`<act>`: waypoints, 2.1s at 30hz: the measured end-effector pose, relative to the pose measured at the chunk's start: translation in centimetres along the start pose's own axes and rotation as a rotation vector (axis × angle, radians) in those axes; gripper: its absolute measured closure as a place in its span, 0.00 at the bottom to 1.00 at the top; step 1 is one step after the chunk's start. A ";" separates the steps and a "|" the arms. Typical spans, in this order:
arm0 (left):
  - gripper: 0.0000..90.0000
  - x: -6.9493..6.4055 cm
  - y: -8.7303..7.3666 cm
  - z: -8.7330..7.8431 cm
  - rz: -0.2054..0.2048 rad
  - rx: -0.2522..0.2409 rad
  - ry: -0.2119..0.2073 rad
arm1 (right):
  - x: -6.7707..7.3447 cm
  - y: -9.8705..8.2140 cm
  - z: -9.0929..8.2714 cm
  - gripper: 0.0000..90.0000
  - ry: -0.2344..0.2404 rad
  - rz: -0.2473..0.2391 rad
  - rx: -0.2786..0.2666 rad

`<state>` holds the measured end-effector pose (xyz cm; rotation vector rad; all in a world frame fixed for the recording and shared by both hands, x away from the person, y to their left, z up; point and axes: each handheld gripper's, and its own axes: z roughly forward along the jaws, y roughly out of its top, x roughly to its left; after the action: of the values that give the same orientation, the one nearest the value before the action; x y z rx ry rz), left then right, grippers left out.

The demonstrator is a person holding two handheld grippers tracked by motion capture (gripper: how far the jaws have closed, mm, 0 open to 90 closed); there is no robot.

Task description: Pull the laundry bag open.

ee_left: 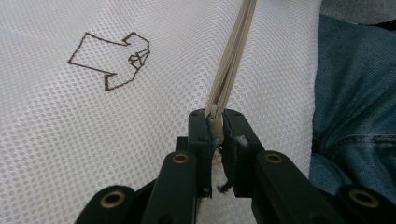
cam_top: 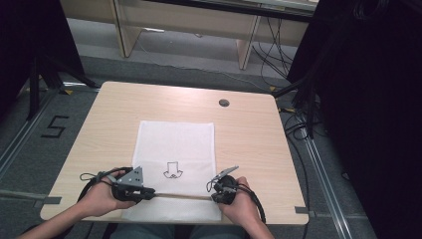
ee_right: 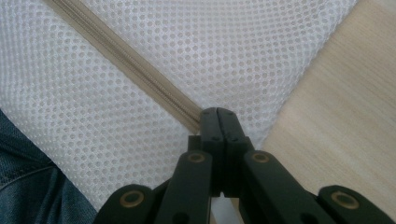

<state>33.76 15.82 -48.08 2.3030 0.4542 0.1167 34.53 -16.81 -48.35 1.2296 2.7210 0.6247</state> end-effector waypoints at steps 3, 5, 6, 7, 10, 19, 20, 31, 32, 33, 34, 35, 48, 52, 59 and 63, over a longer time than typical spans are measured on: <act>0.91 0.0 -0.1 0.0 -0.010 -0.006 0.000 | -0.1 0.0 0.0 1.00 0.001 -0.012 -0.005; 0.91 0.0 -0.1 0.0 -0.010 -0.006 -0.001 | -0.1 0.0 0.0 1.00 0.001 -0.014 -0.005; 0.91 0.0 -0.1 0.0 -0.010 -0.005 -0.001 | -0.1 0.0 0.0 1.00 0.000 -0.015 -0.005; 0.91 0.0 -0.1 0.0 -0.010 -0.006 -0.001 | -0.1 0.0 0.0 1.00 0.000 -0.015 -0.006; 0.91 0.1 -0.1 -0.1 -0.005 0.000 0.007 | 0.0 0.0 0.0 1.00 -0.002 -0.003 -0.004; 0.91 0.3 -0.4 -0.6 0.009 0.004 0.016 | 0.0 0.0 0.0 1.00 -0.005 0.005 0.004; 0.91 0.4 -0.4 -0.6 0.015 0.002 0.015 | 0.0 0.0 0.0 1.00 -0.005 -0.005 -0.003; 0.91 0.4 -0.8 -0.9 -0.024 0.000 0.021 | 0.0 0.0 0.0 1.00 -0.005 -0.007 -0.002; 0.91 0.4 -0.9 -0.9 -0.028 -0.011 0.021 | -0.1 0.0 0.0 1.00 -0.003 -0.018 -0.004; 0.91 0.5 -0.9 -1.0 -0.024 -0.007 0.028 | -0.1 0.0 0.0 1.00 -0.002 -0.018 -0.004; 0.91 0.4 -0.9 -1.0 -0.039 -0.013 0.026 | -0.1 0.0 0.0 1.00 -0.003 -0.015 -0.004; 0.91 0.4 -0.9 -1.0 -0.036 -0.012 0.027 | -0.1 0.0 0.0 1.00 -0.003 -0.014 -0.004; 0.91 0.5 -1.0 -1.2 -0.023 0.000 0.037 | -0.1 0.0 0.0 1.00 -0.003 -0.009 -0.003; 0.91 0.3 -1.0 -1.2 -0.043 -0.016 0.025 | 0.0 0.0 0.0 1.00 -0.005 -0.009 -0.002; 0.91 0.4 -1.1 -1.3 -0.019 0.010 0.041 | 0.0 0.0 0.0 1.00 -0.005 -0.010 -0.002; 0.91 0.4 -1.3 -1.5 -0.025 0.013 0.047 | 0.0 0.1 0.0 1.00 -0.004 -0.013 -0.003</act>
<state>33.43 17.82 -47.97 2.3100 0.5094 0.1559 34.60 -16.81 -48.35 1.2106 2.7213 0.6241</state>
